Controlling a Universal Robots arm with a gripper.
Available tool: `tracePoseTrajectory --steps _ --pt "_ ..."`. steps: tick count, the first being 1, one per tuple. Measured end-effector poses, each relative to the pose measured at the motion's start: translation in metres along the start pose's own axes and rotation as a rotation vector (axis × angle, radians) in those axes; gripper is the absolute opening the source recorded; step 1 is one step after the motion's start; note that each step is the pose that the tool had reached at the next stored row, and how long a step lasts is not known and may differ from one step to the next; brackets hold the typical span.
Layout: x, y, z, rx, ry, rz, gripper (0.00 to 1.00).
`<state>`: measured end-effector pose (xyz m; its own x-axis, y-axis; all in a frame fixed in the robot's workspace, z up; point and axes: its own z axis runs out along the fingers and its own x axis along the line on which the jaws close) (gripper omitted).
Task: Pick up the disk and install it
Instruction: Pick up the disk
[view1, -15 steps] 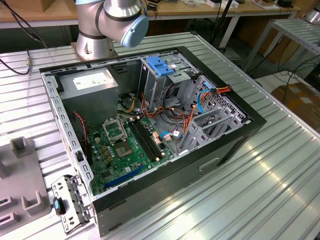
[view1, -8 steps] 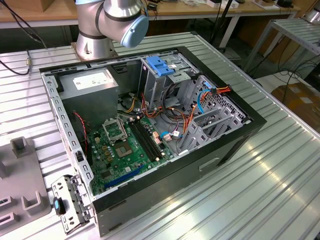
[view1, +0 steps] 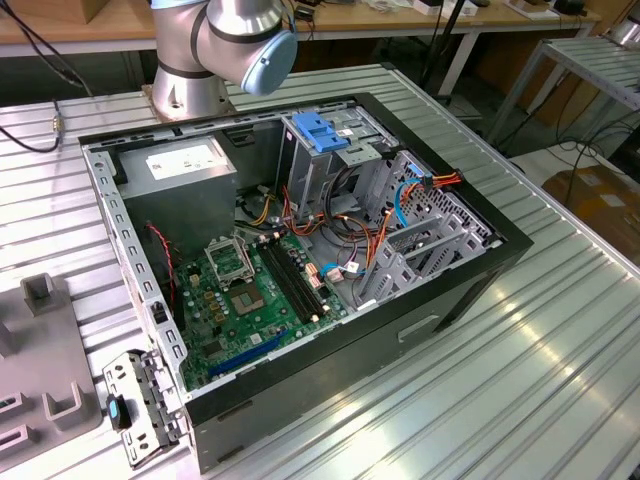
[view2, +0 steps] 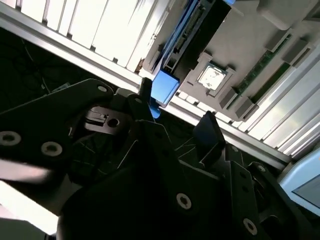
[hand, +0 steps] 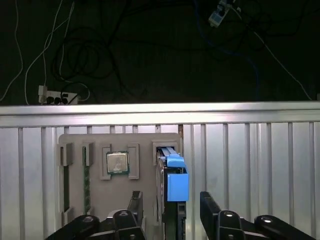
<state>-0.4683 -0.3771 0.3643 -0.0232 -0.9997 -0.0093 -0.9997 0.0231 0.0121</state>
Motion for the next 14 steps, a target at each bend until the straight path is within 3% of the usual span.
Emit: tracePoseTrajectory --steps 1,14 --pt "0.0000 0.0000 0.0024 -0.0003 0.0001 0.000 0.66" --pt "0.0002 -0.0003 0.0282 -0.0003 -0.0001 0.002 0.66"
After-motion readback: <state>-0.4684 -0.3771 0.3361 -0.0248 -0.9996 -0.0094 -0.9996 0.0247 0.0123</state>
